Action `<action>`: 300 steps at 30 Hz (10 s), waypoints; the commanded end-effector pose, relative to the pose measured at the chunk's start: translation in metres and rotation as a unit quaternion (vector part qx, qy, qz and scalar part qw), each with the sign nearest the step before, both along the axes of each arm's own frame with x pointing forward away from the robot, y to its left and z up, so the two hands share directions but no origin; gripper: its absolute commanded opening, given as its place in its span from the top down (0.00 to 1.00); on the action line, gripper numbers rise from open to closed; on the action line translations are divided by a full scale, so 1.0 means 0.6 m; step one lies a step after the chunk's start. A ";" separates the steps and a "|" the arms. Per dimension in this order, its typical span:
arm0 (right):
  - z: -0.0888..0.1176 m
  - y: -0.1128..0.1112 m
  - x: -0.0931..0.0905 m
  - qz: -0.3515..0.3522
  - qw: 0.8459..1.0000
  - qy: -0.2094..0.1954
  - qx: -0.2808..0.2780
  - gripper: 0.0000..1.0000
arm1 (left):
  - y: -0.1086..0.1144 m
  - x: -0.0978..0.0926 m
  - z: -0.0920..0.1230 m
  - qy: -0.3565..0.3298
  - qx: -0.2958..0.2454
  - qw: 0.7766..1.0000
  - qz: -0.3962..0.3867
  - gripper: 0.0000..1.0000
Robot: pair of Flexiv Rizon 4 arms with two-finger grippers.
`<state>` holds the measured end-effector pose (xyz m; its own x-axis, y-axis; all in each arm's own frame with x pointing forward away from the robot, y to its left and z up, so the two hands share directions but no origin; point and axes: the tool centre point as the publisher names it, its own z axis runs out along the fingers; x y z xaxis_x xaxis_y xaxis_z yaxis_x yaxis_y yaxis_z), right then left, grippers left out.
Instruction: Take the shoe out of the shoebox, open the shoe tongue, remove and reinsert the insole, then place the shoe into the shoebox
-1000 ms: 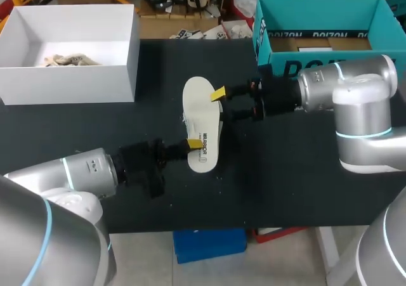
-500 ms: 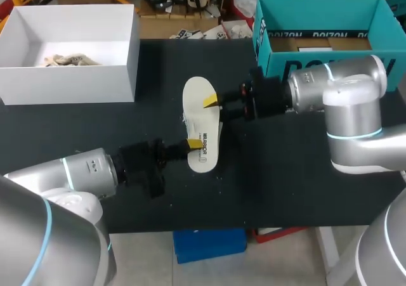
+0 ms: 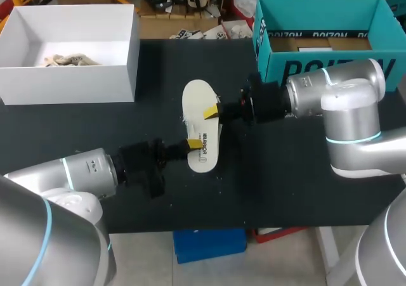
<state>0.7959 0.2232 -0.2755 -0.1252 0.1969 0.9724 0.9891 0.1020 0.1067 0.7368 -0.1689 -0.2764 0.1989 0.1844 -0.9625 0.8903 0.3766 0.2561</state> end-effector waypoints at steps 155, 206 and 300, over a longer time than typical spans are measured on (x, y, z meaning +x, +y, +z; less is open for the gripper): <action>0.002 0.001 0.002 0.001 1.000 0.001 -0.002 1.00 | 0.008 0.283 0.085 0.166 0.562 0.810 -0.032 0.00; 0.002 0.001 0.002 0.001 1.000 0.001 -0.002 1.00 | 0.064 -0.059 0.046 0.159 0.389 0.903 -0.088 0.00; 0.002 0.001 0.002 0.001 1.000 0.001 -0.002 1.00 | 0.074 0.049 0.008 0.034 -0.118 0.990 -0.068 0.00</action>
